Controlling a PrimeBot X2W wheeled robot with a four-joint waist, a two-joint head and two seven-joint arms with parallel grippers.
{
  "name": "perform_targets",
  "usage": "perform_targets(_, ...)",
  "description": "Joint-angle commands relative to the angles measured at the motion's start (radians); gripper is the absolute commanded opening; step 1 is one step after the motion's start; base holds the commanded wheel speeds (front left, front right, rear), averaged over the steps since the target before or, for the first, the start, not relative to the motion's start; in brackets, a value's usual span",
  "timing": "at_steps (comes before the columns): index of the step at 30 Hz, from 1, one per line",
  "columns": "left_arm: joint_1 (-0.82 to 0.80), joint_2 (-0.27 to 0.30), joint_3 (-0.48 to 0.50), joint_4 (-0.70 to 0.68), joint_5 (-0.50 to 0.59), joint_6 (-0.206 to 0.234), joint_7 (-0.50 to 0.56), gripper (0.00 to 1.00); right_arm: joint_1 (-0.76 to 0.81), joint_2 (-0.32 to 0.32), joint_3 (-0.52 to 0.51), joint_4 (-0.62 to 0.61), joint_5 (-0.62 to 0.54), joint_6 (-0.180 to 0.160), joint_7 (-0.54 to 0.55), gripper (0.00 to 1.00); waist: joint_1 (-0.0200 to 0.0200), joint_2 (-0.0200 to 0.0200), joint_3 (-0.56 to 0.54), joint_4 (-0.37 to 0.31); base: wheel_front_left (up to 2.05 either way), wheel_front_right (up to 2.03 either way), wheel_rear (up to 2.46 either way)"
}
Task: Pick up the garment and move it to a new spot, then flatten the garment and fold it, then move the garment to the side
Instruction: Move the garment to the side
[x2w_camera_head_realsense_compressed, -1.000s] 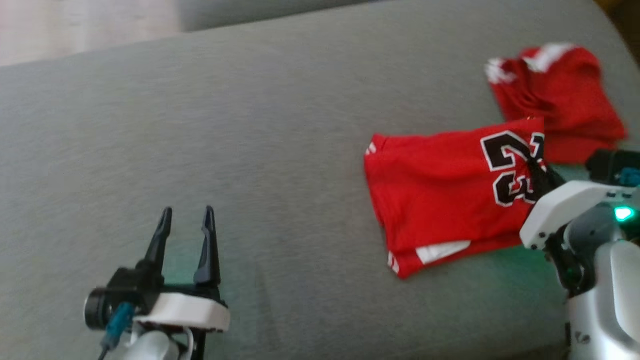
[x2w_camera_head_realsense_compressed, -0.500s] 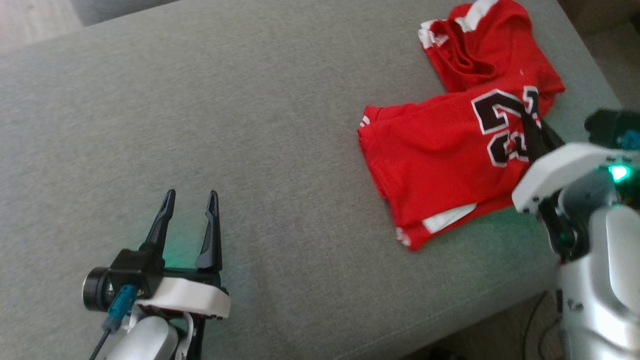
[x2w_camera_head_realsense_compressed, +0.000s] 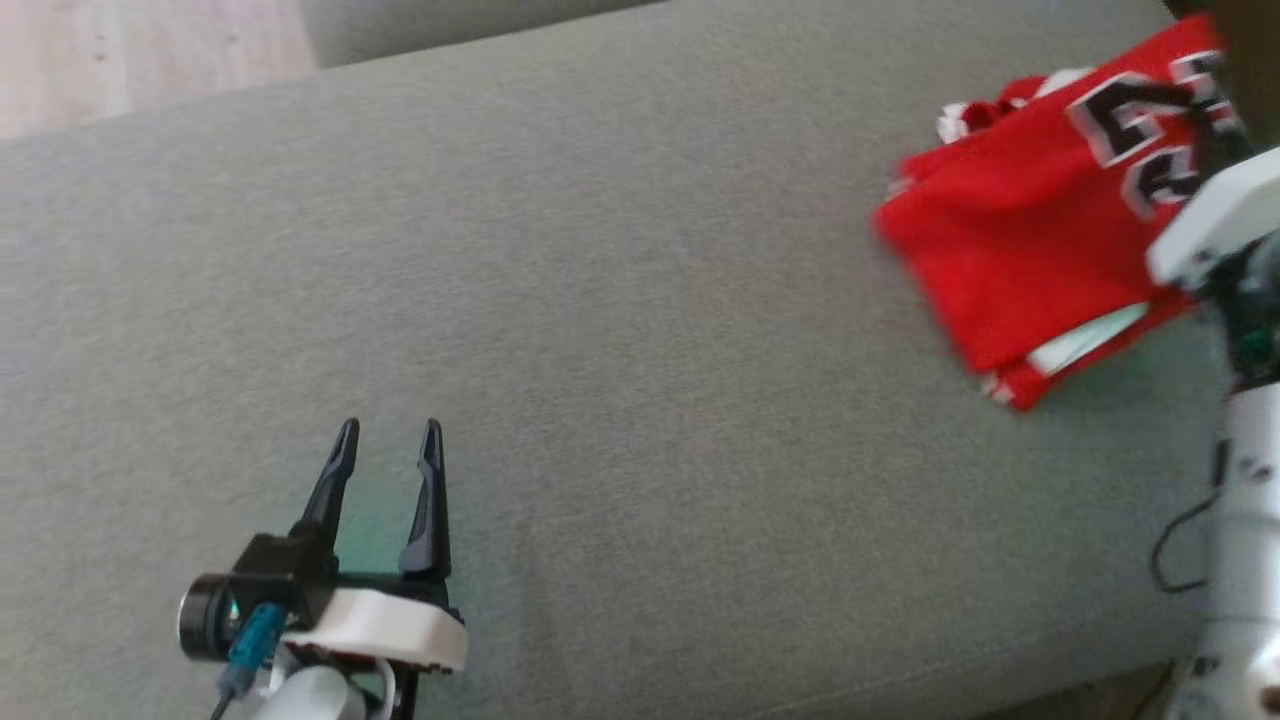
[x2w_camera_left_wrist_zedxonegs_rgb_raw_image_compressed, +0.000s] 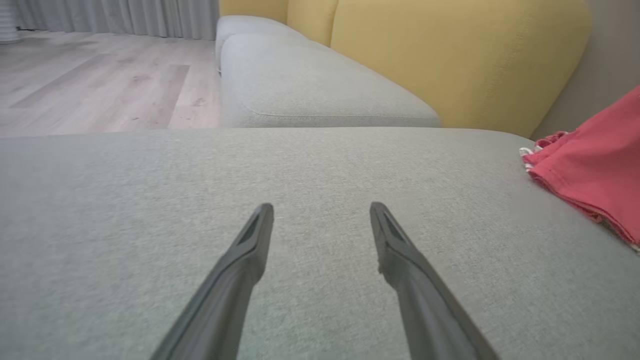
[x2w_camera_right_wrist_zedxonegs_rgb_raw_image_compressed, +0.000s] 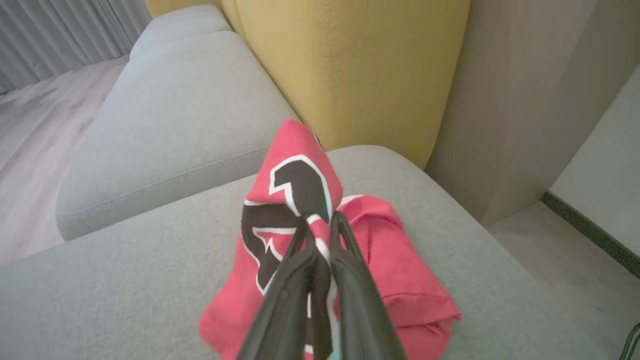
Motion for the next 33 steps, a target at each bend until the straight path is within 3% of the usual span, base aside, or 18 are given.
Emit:
perform_targets(1,-0.015,0.008,0.027,-0.027,-0.005,-0.006,-0.013,1.0,-0.071,-0.029,-0.019,-0.015,-0.022,0.007,-0.004,0.0,0.0001,0.0,-0.017,0.03,0.0,0.0,0.0)
perform_targets(9,-0.012,0.008,0.016,-0.033,-0.001,-0.005,-0.011,1.0,-0.109,-0.101,-0.132,0.036,-0.11,0.007,-0.028,0.0,0.0001,0.0,-0.011,0.073,0.0,0.0,0.0)
perform_targets(10,-0.012,0.01,0.015,-0.035,0.0,-0.004,-0.01,1.0,-0.109,-0.108,-0.146,0.046,-0.124,0.007,-0.034,0.38,0.0001,0.0,-0.008,0.077,0.0,0.0,0.0)
perform_targets(11,-0.012,0.011,0.014,-0.036,0.0,-0.004,-0.009,1.0,-0.108,-0.111,-0.162,0.054,-0.14,0.007,-0.043,0.93,0.0001,0.0,-0.006,0.08,0.0,0.0,0.0)
perform_targets(12,-0.012,0.012,0.013,-0.038,0.001,-0.004,-0.008,1.0,-0.106,-0.112,-0.178,0.062,-0.154,0.007,-0.054,1.0,0.0001,0.0,-0.004,0.082,0.0,0.0,0.0)
perform_targets(21,-0.014,0.018,0.008,-0.039,0.0,0.001,-0.001,1.0,-0.089,-0.07,-0.221,0.102,-0.201,0.007,-0.142,1.0,0.0001,0.0,-0.009,0.076,0.0,0.0,0.0)
perform_targets(33,0.012,0.015,0.035,-0.044,-0.03,0.015,-0.01,1.0,0.027,-0.002,-0.051,0.027,-0.169,0.007,-0.358,1.0,0.0001,0.0,-0.119,0.109,0.0,0.0,0.0)
